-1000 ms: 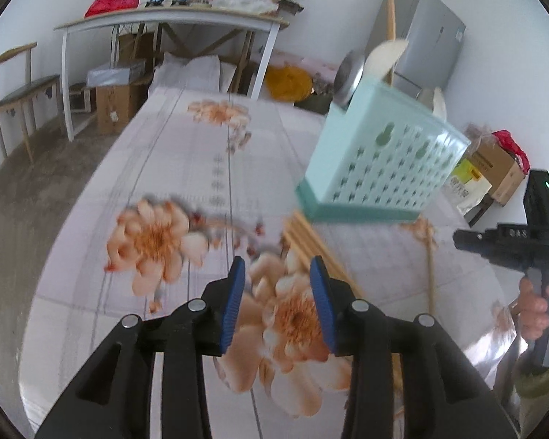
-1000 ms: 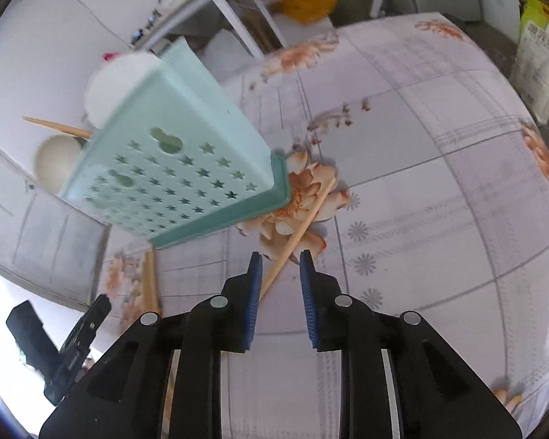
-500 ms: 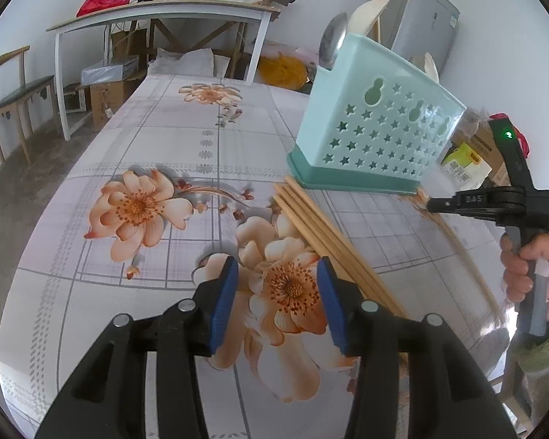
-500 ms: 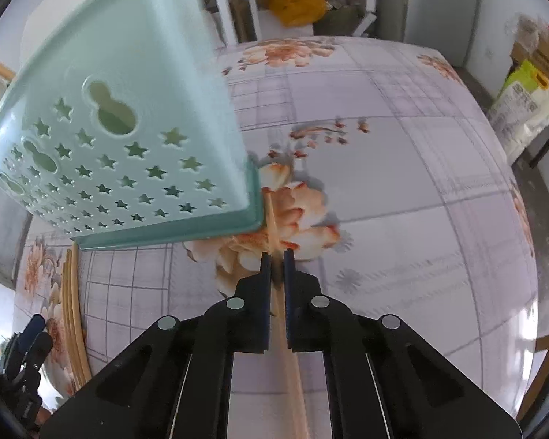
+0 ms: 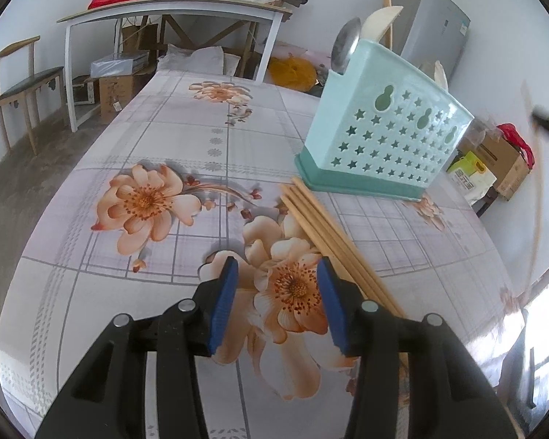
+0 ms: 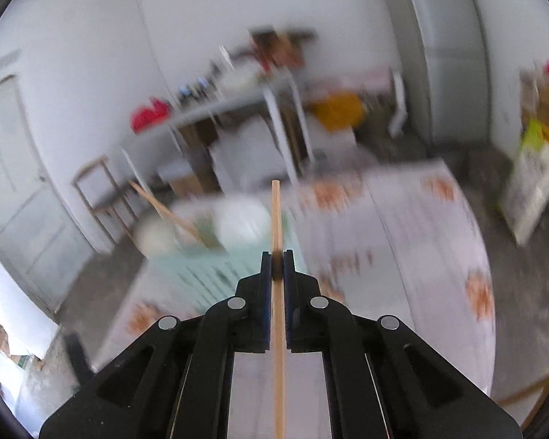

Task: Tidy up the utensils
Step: 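Grasp another wooden chopstick with the right gripper and lift it, then lower the chopstick into the green holder and open the right gripper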

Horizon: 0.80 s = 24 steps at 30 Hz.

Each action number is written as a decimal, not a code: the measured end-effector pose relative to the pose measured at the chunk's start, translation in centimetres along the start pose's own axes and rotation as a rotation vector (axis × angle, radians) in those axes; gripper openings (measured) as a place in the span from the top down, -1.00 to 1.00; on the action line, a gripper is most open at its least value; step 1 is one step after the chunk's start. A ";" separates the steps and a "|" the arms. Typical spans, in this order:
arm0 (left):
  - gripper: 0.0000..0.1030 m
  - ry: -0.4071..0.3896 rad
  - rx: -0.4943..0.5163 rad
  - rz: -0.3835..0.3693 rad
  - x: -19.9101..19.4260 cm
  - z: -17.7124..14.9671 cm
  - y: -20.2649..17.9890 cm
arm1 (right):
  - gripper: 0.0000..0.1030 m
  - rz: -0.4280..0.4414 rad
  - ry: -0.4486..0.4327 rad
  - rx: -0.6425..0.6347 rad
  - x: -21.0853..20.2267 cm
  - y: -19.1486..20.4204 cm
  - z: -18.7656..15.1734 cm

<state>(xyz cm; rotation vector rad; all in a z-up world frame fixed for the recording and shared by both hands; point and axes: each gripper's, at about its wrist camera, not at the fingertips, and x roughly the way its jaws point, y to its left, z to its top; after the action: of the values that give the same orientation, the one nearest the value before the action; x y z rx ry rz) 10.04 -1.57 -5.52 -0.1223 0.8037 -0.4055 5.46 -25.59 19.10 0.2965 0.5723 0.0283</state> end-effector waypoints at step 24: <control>0.14 0.010 -0.033 -0.038 -0.2 0.2 0.8 | 0.92 0.098 -0.373 -0.313 11.9 9.1 8.0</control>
<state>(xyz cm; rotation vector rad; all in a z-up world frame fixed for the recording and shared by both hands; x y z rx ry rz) 10.28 -0.74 -5.49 -0.1662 0.8193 -0.4291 20.25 -17.73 21.77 0.0217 0.1766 0.1529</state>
